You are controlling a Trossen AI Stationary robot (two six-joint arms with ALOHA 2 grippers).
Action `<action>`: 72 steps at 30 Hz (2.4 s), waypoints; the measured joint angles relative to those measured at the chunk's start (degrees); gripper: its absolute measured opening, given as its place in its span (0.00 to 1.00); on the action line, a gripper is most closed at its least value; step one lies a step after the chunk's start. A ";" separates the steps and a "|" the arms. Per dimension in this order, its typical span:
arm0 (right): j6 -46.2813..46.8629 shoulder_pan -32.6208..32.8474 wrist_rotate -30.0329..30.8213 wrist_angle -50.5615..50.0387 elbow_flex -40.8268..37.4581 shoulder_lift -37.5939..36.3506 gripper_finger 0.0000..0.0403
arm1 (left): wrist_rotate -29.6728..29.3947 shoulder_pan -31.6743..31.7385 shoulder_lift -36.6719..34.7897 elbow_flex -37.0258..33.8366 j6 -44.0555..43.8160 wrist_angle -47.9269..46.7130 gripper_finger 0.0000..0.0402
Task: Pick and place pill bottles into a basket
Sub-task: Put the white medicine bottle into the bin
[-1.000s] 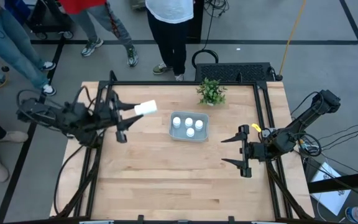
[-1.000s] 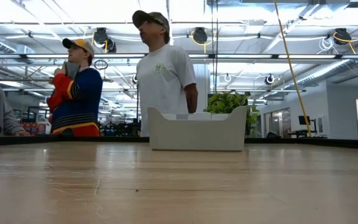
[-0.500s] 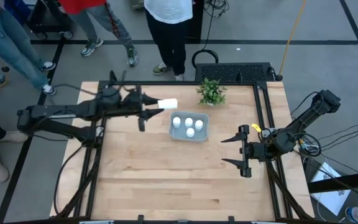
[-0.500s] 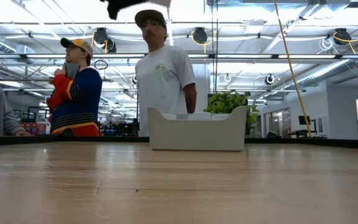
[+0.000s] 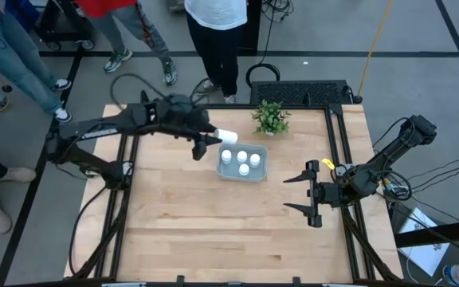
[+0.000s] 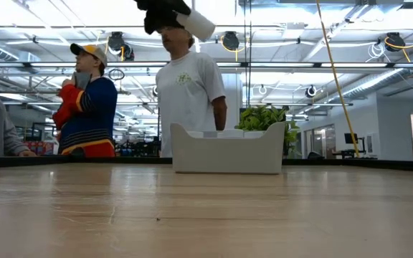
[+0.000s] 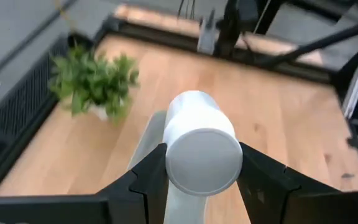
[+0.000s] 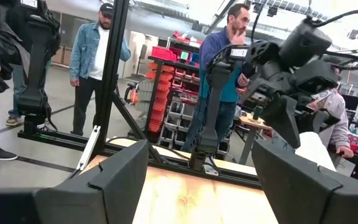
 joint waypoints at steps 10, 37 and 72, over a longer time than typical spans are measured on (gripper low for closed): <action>0.13 0.01 0.02 0.01 0.01 0.00 0.70 | 0.08 0.06 13.51 10.94 -1.73 -14.47 0.41; 0.15 0.00 0.02 -0.40 0.00 0.00 0.70 | -3.85 -4.98 30.93 15.90 7.34 -24.59 0.41; 0.37 -0.01 -0.20 -0.84 0.01 0.00 0.70 | -6.96 -5.03 41.22 22.93 12.31 -30.12 0.41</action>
